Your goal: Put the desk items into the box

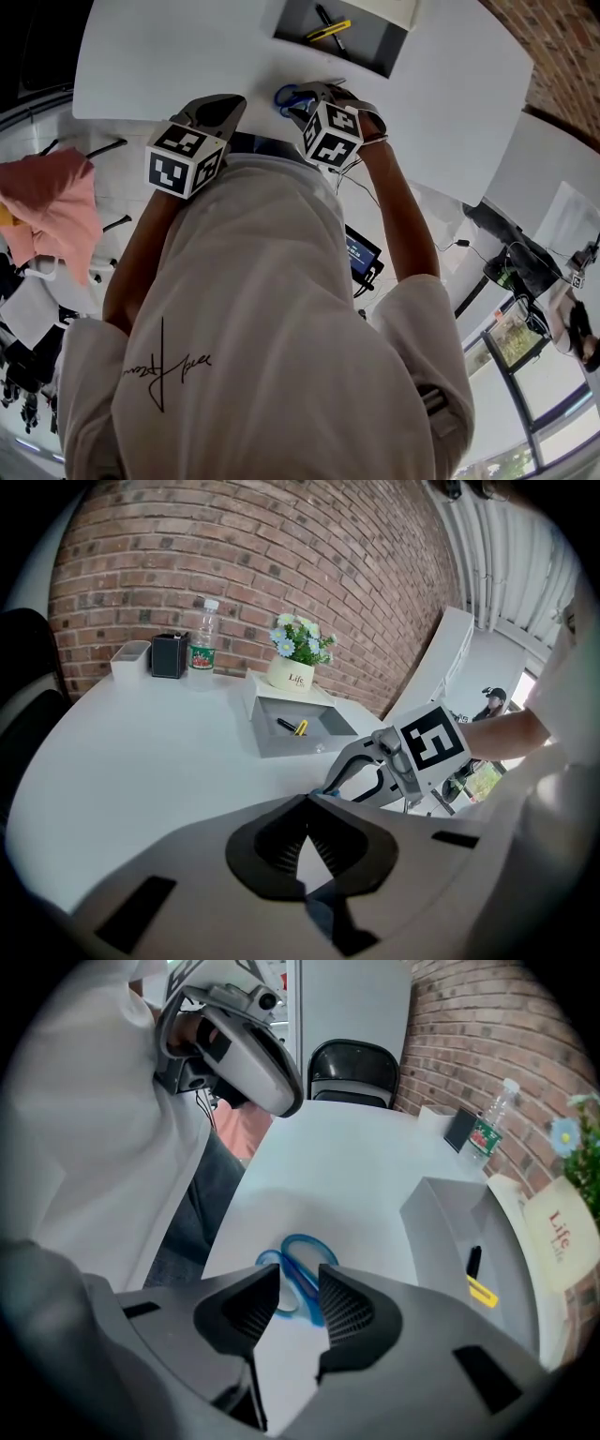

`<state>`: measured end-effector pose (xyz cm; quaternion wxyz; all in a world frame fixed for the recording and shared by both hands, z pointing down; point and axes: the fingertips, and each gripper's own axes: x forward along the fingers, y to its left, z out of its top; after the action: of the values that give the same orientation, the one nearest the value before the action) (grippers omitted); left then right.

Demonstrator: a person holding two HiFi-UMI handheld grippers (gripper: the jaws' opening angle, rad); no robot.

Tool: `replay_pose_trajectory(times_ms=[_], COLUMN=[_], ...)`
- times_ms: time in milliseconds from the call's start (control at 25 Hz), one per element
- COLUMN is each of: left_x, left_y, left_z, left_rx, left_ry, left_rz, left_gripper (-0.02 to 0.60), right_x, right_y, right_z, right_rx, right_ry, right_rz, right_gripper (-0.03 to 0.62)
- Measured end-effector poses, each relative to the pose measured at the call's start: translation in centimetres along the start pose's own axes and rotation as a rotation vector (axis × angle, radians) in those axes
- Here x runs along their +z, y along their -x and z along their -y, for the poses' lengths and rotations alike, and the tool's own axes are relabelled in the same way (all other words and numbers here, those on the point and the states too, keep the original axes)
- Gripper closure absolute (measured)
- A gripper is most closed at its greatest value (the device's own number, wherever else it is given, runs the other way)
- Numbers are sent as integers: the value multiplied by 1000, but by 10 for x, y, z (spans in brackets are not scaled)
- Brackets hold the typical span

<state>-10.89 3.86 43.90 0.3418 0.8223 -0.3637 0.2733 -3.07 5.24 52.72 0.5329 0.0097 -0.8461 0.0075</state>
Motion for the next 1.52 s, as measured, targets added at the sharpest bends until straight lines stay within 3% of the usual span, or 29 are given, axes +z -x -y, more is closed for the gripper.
replay_pose_trajectory(times_ms=[680, 960, 1240, 1520], left_x=[6, 5, 5, 4], left_y=[-4, -3, -1, 0], left_z=[-4, -8, -12, -13], left_rx=[13, 17, 16, 12], left_ry=[1, 15, 25, 28], left_rz=[-15, -17, -17, -15], left_gripper=[577, 577, 577, 577], right_x=[16, 16, 18, 18], right_y=[-5, -13, -14, -14], right_z=[13, 13, 17, 18], right_rx=[-49, -35, 63, 25], right_ry=[83, 143, -5, -81], right_rz=[60, 38, 49, 58], right_gripper=[450, 450, 473, 490])
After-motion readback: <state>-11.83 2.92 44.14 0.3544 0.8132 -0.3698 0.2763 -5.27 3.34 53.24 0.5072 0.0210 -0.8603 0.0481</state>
